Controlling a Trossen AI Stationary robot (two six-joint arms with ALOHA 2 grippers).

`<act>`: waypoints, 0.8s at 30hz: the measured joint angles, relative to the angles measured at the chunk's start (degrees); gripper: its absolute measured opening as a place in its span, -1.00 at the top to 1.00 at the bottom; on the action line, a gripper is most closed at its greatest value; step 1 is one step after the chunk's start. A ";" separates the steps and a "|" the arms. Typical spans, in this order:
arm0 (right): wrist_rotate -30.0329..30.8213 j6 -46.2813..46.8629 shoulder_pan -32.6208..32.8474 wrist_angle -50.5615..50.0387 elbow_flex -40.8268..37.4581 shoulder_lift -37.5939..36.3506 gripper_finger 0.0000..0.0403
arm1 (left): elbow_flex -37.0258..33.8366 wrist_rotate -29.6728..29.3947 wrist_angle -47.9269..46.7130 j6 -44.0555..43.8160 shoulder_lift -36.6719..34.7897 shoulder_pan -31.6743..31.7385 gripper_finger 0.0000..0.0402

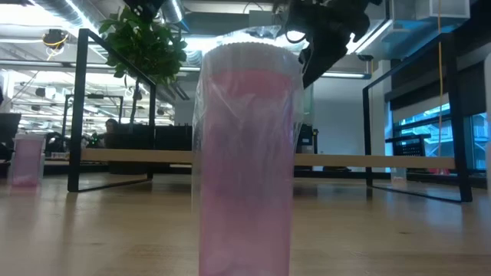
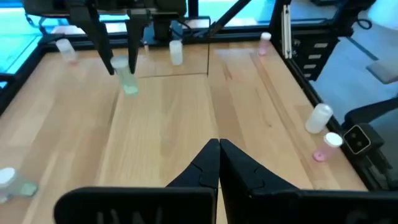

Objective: Pick and place medicine bottles onto shelf by color
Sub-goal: Put the top right blue pill bottle on the shelf

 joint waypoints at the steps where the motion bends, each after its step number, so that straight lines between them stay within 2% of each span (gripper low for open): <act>1: 0.00 0.00 0.00 -0.04 0.00 -0.05 0.38 | 0.00 0.00 -0.02 0.01 0.22 0.00 1.00; 11: 0.03 2.47 0.02 -4.74 -0.02 -0.66 0.38 | 0.00 0.04 -0.09 -0.01 0.50 -0.02 1.00; 17: 0.11 3.09 0.02 -5.41 -0.08 -4.67 0.38 | 0.00 0.24 -0.61 -0.01 0.50 -0.02 1.00; 19: 0.24 3.10 0.02 -3.57 -1.90 -7.60 0.38 | 0.00 0.24 -0.84 -0.01 0.50 -0.02 1.00; 24: 0.98 3.48 0.02 8.26 -11.65 -14.48 0.38 | 0.00 0.24 -1.02 -0.01 0.50 -0.02 1.00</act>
